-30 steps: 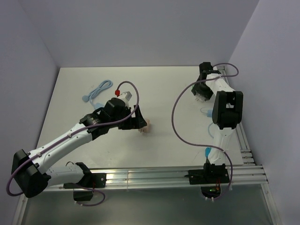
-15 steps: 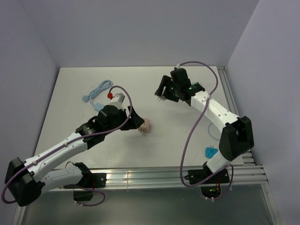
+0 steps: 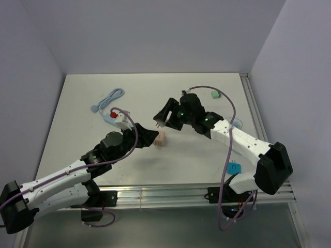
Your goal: Insert the plug
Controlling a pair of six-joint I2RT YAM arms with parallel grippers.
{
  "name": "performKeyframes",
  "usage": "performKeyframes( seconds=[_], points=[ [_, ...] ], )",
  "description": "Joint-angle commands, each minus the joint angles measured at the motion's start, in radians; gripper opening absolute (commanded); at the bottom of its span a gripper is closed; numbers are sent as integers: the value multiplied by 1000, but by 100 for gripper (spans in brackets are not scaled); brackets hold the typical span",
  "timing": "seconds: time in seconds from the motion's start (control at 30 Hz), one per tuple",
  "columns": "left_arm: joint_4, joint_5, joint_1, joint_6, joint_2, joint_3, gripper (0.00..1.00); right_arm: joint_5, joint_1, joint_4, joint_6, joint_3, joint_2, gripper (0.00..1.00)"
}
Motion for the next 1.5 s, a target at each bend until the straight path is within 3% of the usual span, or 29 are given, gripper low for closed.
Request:
performKeyframes(
  seconds=[0.0,0.13,0.4,0.57,0.9,1.1,1.13,1.23,1.27,1.37,1.4,1.47],
  points=[
    [95,-127,-61,22,28,-1,66,22,53,60,60,34,-22,0],
    [78,-216,-126,33,55,20,65,33,125,65,64,38,-31,0],
    [-5,-330,-137,2,61,47,60,81,168,26,35,25,-77,0],
    [-25,-347,-137,-4,70,52,54,90,188,31,47,6,-89,0],
    [-20,-358,-137,-3,52,51,52,105,239,26,52,3,-77,0],
    [-42,-362,-137,-3,50,60,31,101,262,28,44,17,-69,0],
    [-40,-359,-137,6,45,60,20,95,263,26,44,21,-68,0],
    [-49,-358,-137,10,35,67,0,90,266,20,41,29,-62,0],
    [-60,-362,-137,10,30,72,0,89,268,20,38,31,-62,1],
    [-65,-364,-137,16,13,71,0,85,268,12,15,43,-55,15],
    [-65,-362,-137,14,-1,68,0,90,269,-7,-9,57,-54,35],
    [-68,-356,-137,14,-17,55,0,87,268,-20,-43,70,-54,60]
  ],
)
